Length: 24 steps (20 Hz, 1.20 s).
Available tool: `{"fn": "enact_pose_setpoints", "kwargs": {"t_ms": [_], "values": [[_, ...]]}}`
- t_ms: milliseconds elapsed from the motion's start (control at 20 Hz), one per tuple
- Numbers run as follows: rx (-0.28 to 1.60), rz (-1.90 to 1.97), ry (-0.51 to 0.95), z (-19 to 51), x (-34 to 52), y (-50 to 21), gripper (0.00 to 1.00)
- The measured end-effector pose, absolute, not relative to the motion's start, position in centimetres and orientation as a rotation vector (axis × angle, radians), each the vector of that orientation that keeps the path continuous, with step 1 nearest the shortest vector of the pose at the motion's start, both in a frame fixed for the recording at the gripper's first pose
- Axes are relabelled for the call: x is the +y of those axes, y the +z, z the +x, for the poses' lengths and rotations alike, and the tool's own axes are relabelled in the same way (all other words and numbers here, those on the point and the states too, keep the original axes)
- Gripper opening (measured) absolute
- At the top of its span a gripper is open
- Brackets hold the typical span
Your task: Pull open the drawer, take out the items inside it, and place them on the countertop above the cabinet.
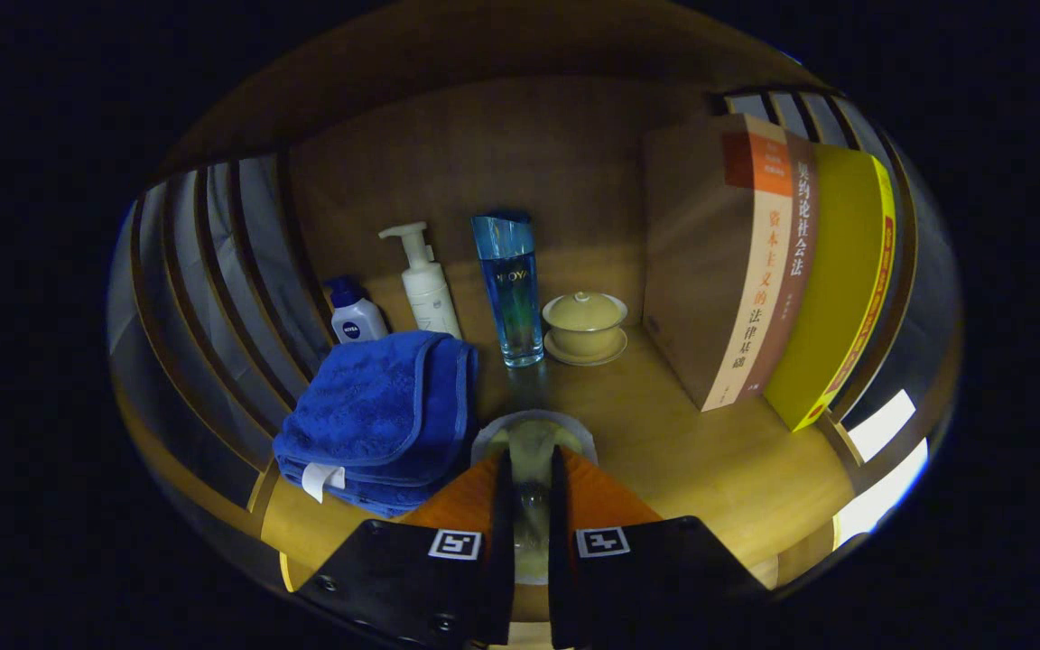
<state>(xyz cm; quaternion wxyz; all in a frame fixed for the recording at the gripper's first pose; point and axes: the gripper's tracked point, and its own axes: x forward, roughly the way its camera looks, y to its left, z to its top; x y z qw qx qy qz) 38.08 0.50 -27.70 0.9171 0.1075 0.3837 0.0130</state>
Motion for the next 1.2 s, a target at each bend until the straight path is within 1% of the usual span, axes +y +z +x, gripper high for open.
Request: {"fn": "enact_pose_setpoints", "kwargs": {"t_ms": [100,350,500,800,1000,1200], "values": [[0.820,0.221,0.034,38.0,0.7,-28.4,0.26],[0.865,0.249,0.086,37.0,1.9,-29.6,0.43],[0.853,0.226,0.105,37.2,2.4,-29.8,0.47],[0.814,0.192,0.077,37.4,2.0,-28.8,0.78],[0.734,0.161,0.083,37.9,2.2,-26.6,1.00],[0.547,0.141,0.061,38.5,2.1,-20.8,1.00]]}}
